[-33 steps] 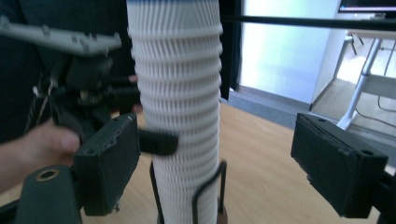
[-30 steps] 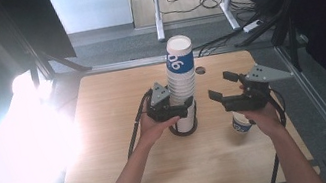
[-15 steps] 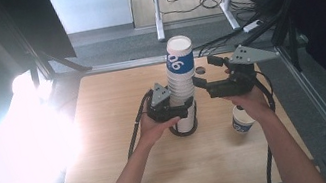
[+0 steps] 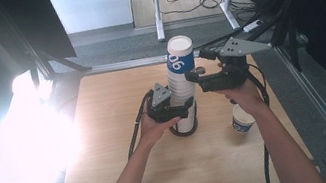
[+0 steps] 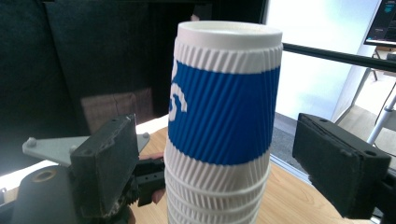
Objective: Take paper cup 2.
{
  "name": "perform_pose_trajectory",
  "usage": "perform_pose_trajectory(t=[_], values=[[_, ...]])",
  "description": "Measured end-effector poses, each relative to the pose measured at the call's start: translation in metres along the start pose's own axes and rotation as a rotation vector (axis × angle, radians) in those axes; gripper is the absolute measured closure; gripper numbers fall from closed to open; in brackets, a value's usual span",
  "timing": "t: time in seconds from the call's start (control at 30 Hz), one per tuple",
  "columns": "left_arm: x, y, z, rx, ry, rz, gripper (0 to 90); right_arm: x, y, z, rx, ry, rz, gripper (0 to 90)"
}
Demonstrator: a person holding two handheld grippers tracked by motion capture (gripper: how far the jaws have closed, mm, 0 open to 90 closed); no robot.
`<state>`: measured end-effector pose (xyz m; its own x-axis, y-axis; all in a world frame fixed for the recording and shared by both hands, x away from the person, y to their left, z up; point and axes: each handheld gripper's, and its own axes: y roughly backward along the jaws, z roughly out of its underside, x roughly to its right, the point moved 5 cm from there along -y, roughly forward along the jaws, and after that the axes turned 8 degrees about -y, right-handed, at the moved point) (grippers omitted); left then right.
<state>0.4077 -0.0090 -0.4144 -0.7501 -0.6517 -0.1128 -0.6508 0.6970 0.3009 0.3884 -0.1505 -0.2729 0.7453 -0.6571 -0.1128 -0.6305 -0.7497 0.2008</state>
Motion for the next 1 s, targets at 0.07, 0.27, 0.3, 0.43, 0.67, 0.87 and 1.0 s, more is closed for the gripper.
perform_pose_trajectory(t=[0.07, 0.27, 0.3, 0.43, 0.67, 0.87, 1.0], values=[[0.0, 0.0, 0.0, 0.0, 0.0, -0.001, 13.1, -0.001, -0.003, -0.002, -0.004, 0.001, -0.001, 14.6], [0.001, 0.0, 0.0, 0.002, 0.002, 0.0, 13.1, -0.003, -0.011, -0.009, -0.01, 0.006, -0.002, 14.1], [0.001, 0.0, 0.0, 0.002, 0.001, 0.0, 13.1, -0.004, -0.012, -0.01, -0.012, 0.007, -0.002, 13.9], [0.001, 0.0, 0.0, 0.002, 0.001, -0.001, 13.1, -0.006, -0.018, -0.015, -0.015, 0.012, 0.007, 13.6], [0.004, -0.001, -0.001, 0.001, -0.007, 0.001, 13.1, -0.002, -0.027, -0.019, -0.029, 0.008, 0.029, 13.8], [0.005, -0.002, -0.001, 0.001, -0.011, 0.005, 13.2, 0.003, -0.036, -0.02, -0.045, -0.001, 0.041, 15.9], [0.004, -0.002, -0.001, 0.001, -0.006, 0.006, 13.2, 0.004, -0.041, -0.019, -0.043, 0.006, 0.039, 24.6]])
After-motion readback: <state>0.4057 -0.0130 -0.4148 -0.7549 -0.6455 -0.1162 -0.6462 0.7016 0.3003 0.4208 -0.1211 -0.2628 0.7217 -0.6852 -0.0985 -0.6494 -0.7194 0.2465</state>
